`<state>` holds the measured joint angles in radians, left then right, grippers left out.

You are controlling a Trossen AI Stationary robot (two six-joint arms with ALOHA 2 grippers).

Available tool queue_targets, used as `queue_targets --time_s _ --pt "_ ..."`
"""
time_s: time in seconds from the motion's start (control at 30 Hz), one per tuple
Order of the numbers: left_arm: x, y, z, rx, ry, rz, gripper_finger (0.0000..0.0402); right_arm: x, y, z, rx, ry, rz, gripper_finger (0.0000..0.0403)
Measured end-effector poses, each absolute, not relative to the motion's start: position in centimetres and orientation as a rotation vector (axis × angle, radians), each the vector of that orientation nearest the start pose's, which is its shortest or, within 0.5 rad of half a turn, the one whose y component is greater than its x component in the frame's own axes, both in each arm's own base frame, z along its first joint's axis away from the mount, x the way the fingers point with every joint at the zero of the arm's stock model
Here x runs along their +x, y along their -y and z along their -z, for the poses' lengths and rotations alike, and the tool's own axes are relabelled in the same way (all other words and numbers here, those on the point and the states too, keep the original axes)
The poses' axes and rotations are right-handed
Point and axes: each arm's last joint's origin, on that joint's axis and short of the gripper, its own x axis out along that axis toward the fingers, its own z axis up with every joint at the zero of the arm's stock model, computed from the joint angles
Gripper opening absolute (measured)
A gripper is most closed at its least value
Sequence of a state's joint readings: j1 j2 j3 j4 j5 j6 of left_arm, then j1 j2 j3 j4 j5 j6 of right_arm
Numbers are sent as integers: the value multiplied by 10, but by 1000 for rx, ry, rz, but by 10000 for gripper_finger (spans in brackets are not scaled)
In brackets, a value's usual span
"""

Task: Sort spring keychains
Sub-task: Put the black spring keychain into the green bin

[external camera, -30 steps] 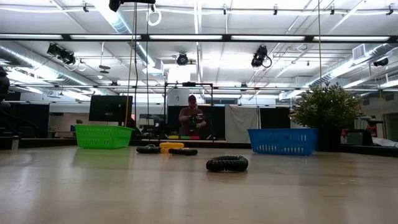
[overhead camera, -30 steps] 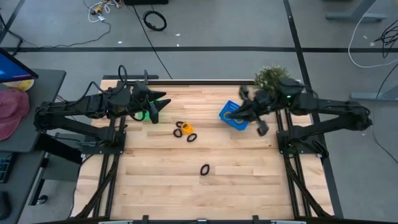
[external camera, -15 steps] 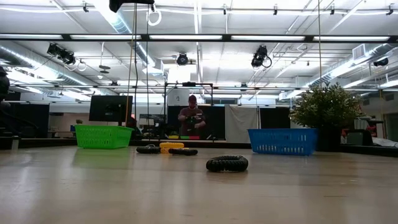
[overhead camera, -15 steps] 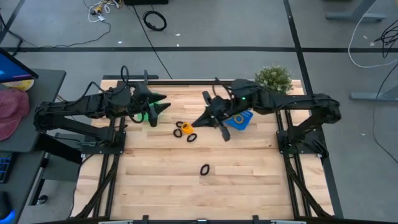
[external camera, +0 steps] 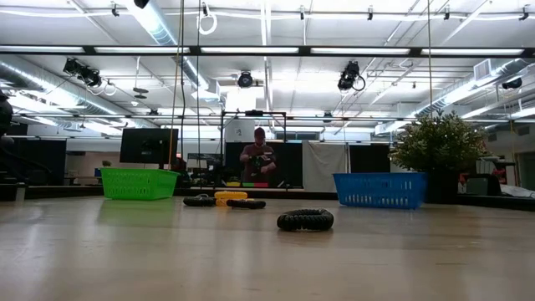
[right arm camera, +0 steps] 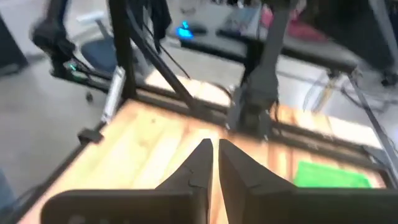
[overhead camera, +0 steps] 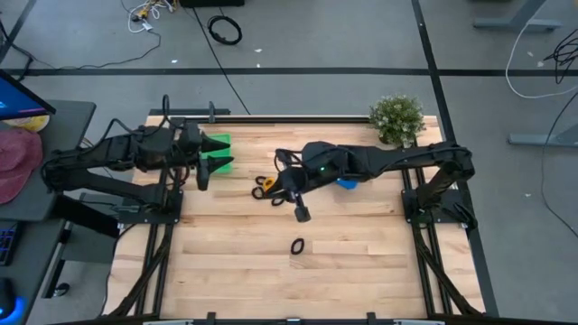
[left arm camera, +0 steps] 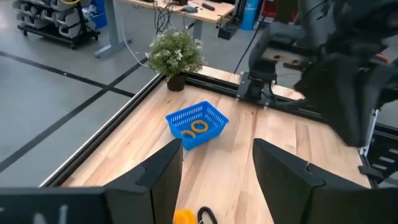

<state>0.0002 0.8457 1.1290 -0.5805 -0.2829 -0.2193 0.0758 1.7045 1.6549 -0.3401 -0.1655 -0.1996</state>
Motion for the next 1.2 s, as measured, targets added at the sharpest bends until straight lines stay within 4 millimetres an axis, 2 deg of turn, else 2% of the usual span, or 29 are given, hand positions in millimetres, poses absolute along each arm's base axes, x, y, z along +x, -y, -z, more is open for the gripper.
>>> queue_targets --time_s 0.2,0.3,0.47,0.6,0.73,1.0,1.2 --pt "152 -8 -400 -168 -262 -311 199 382 -43 -360 -154 -582 -282 53" --pt "151 -8 -397 -164 -296 -314 199 377 -48 -347 -165 -710 -269 93" --pt "150 -8 -393 -164 -340 -304 199 383 -62 -322 -165 -842 -290 173" --pt "149 -8 -392 -163 -348 -300 199 390 -73 -298 -195 -936 -309 210" --pt "149 -8 -391 -161 -354 -301 199 396 -77 -275 -159 -1043 -287 216" --pt "149 -8 -391 -160 -356 -302 199 409 -83 -226 -109 -1216 -301 199" --pt "149 -8 -391 -158 -357 -301 199 416 -87 -201 -84 -1275 -314 190"
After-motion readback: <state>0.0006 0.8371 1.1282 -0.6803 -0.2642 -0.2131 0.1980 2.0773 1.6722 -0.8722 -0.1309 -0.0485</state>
